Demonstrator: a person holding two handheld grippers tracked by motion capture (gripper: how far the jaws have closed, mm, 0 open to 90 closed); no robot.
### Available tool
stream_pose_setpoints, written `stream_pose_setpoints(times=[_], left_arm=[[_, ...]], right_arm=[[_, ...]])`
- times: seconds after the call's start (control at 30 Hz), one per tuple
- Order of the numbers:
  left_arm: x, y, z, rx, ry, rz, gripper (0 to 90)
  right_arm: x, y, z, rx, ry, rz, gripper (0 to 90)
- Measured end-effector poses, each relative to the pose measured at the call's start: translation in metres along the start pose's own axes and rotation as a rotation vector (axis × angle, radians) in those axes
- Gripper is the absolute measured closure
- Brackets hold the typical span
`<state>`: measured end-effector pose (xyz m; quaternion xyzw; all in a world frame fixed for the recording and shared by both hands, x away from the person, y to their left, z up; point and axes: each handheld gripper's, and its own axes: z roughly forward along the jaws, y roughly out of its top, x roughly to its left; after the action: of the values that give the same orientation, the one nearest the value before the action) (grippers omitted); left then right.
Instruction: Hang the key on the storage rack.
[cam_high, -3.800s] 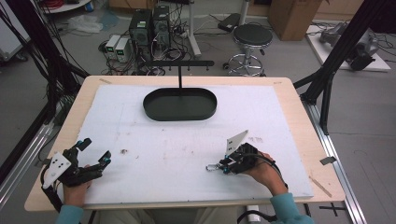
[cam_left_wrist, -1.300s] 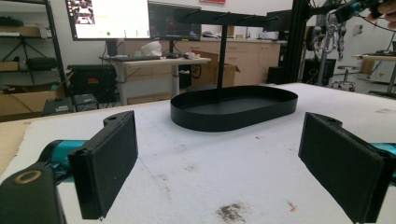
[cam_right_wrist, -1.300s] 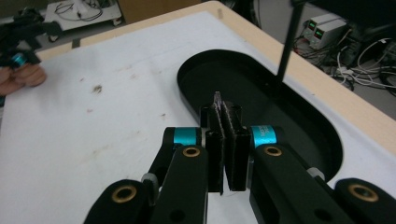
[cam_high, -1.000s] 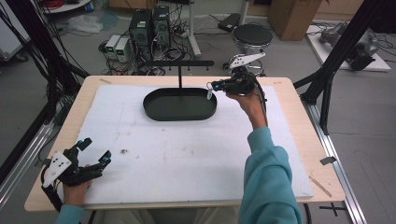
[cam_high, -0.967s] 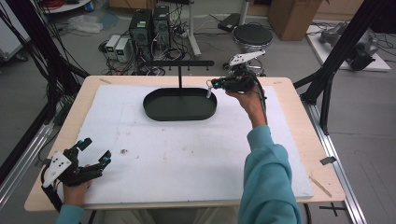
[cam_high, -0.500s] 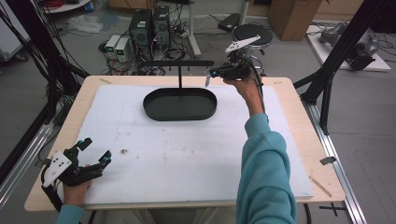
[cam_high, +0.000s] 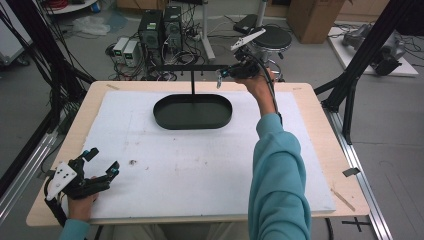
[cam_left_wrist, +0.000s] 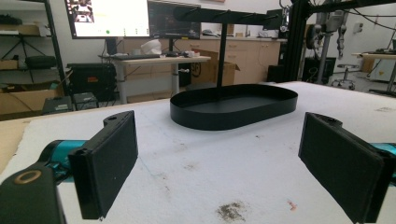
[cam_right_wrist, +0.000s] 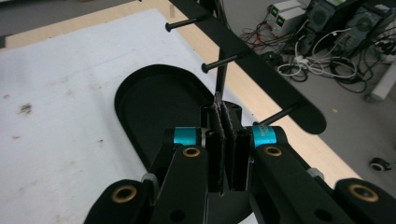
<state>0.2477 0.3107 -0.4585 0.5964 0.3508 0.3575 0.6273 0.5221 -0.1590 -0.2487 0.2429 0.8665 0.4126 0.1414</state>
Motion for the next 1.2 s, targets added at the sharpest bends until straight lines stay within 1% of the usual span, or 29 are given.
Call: stream_pose_setpoints(times=[0.03, 0.07, 0.1, 0.13, 0.3, 0.33, 0.4, 0.43, 0.47, 0.5, 0.57, 0.63, 0.9, 1.0, 1.17, 1.2], left_arm=[[0.0, 0.0, 0.0, 0.001, 0.0, 0.001, 12.1], [0.0, 0.0, 0.0, 0.003, -0.001, 0.003, 12.1], [0.0, 0.0, 0.0, -0.003, 0.001, -0.003, 12.1], [0.0, 0.0, 0.0, 0.001, 0.0, 0.001, 12.1], [0.0, 0.0, 0.0, -0.001, 0.0, -0.004, 12.1], [0.0, 0.0, 0.0, -0.002, 0.0, -0.004, 12.1], [0.0, 0.0, 0.0, 0.0, 0.0, -0.002, 12.1], [0.0, 0.0, 0.0, 0.002, -0.001, 0.001, 12.1], [0.0, 0.0, 0.0, 0.003, 0.0, 0.001, 12.1], [0.0, 0.0, 0.0, 0.003, 0.0, -0.002, 12.1], [0.0, 0.0, 0.0, 0.005, 0.0, 0.001, 12.1], [0.0, 0.0, 0.0, 0.003, -0.001, 0.001, 12.1], [0.0, 0.0, 0.0, 0.0, 0.001, -0.002, 12.1], [0.0, 0.0, 0.0, 0.001, 0.0, 0.0, 12.1], [0.0, 0.0, 0.0, -0.001, 0.0, -0.003, 12.1], [0.0, 0.0, 0.0, 0.0, 0.0, -0.001, 12.1]], right_arm=[[0.0, 0.0, 0.0, 0.0, 0.0, 0.0, 89.0], [-0.002, -0.002, 0.003, 0.016, -0.01, 0.007, 89.0], [-0.003, -0.002, 0.004, 0.027, -0.011, 0.013, 89.0], [-0.004, -0.003, 0.006, 0.032, -0.016, 0.01, 89.0], [-0.008, -0.005, 0.008, 0.034, -0.028, 0.021, 89.0], [-0.009, -0.006, 0.009, 0.043, -0.029, 0.025, 89.0], [-0.009, -0.006, 0.01, 0.046, -0.036, 0.024, 89.0], [-0.01, -0.006, 0.011, 0.051, -0.047, 0.029, 89.0], [-0.011, -0.007, 0.011, 0.052, -0.055, 0.029, 89.0], [-0.011, -0.007, 0.011, 0.049, -0.052, 0.038, 88.9], [-0.012, -0.007, 0.012, 0.051, -0.056, 0.032, 89.0], [-0.013, -0.008, 0.013, 0.055, -0.051, 0.037, 89.0], [-0.013, -0.008, 0.017, 0.052, -0.075, 0.045, 88.9], [-0.014, -0.009, 0.018, 0.051, -0.085, 0.039, 88.9], [-0.016, -0.009, 0.017, 0.044, -0.098, 0.043, 88.9], [-0.016, -0.009, 0.018, 0.045, -0.1, 0.035, 88.9]])
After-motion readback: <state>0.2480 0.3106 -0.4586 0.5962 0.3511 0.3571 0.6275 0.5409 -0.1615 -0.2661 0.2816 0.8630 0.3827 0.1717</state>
